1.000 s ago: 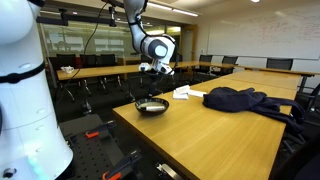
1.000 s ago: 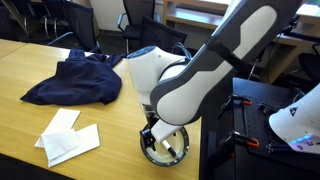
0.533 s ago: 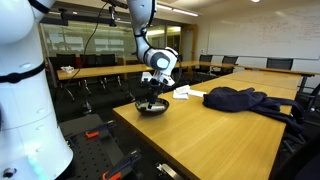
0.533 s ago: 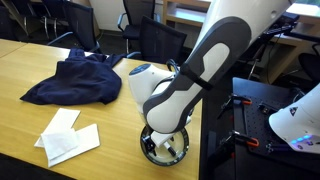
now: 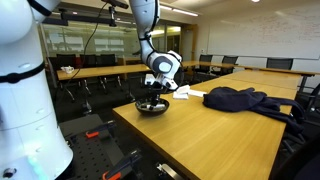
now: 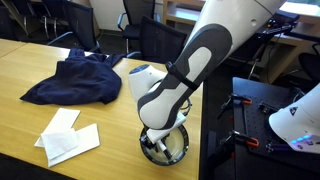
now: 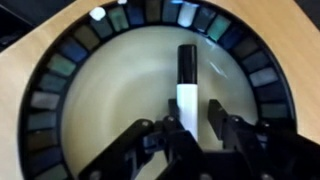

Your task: Take the marker out of the bowl and put it on the table

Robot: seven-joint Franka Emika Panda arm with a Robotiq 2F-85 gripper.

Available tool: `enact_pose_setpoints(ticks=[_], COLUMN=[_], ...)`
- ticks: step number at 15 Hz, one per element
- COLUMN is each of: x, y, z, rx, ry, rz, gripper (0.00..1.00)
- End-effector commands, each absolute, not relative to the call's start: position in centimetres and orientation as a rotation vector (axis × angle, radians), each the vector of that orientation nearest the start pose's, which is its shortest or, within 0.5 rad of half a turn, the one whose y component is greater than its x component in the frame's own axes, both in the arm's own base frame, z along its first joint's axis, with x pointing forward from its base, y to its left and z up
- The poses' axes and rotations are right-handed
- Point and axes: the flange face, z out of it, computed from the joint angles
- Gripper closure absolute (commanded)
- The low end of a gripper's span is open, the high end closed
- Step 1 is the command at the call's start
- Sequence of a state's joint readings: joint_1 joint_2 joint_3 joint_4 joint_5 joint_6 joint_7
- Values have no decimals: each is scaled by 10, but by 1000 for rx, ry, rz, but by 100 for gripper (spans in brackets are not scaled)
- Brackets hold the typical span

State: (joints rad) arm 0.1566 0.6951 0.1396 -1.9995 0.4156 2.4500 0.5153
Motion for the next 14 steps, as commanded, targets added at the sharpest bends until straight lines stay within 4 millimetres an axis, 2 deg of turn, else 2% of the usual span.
enact_pose_setpoints(ticks=[1,2,6,8,10,12,14], x=[543,543,538,533,525,517,513], y=[161,159,161,160,152,125,85], z=[95,96,121,147,178,203,217], rx=[-2762,-2763,-2793,-2788,-2809,-2842,-2882], ry=[854,856,721,633,596,645,653], rz=[502,502,447,408,357,319,255], gripper=[92,99,95,95,95,95,95])
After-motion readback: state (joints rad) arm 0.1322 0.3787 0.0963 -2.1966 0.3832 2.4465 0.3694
